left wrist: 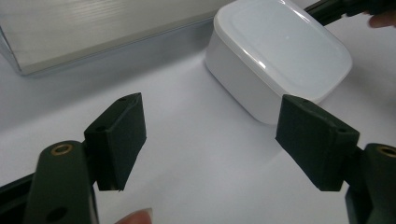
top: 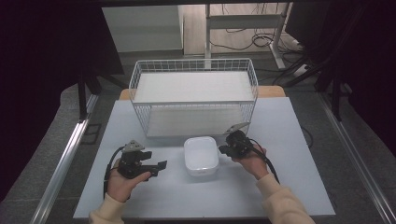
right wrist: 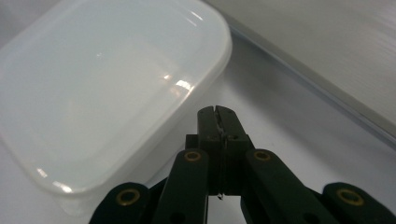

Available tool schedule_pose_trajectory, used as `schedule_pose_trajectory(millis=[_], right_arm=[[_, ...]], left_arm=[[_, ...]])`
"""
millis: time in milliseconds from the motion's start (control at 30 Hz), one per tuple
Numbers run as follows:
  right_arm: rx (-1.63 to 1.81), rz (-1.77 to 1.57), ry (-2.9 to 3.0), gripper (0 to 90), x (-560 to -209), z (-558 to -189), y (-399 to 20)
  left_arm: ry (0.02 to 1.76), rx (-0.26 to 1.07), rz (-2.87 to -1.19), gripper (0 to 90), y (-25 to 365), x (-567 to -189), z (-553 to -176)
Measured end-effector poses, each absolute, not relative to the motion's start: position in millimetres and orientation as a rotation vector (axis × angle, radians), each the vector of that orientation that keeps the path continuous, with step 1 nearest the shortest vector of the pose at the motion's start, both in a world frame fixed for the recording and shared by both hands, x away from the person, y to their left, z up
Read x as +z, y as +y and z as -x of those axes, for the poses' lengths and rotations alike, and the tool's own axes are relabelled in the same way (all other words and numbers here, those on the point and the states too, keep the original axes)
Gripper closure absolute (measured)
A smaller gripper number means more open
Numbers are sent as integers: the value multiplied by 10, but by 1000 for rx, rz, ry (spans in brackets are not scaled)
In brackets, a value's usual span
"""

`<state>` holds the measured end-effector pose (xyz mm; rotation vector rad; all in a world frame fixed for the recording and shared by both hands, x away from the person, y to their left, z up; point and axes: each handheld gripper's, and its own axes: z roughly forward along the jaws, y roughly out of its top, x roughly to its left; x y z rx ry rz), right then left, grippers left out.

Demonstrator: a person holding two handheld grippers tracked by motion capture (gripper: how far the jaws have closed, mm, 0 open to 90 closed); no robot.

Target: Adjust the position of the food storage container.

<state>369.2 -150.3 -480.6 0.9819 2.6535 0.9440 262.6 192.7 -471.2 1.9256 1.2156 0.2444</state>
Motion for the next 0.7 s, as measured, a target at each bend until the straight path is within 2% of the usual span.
schedule_pose_trajectory(millis=[433,467,533,667,700], right_arm=[[1168,-1078,2546,877,-4594,-3337,-2058],[1177,-1081,2546,852,-4588,-3324,-2084],[1200,-1085,2547,706,-4577,-3299,-2119],[1260,-1105,2513,509,-4531,-3259,-2173],[1278,-1115,2482,432,-4499,-3239,-2181]], left_arm=[[1257,256,-1888,231,1932,-4675,-2613],[1259,254,-1885,230,1937,-4673,-2611],[1264,256,-1876,229,1948,-4671,-2611],[1274,251,-1862,220,1963,-4674,-2617],[1278,250,-1853,212,1967,-4674,-2618]])
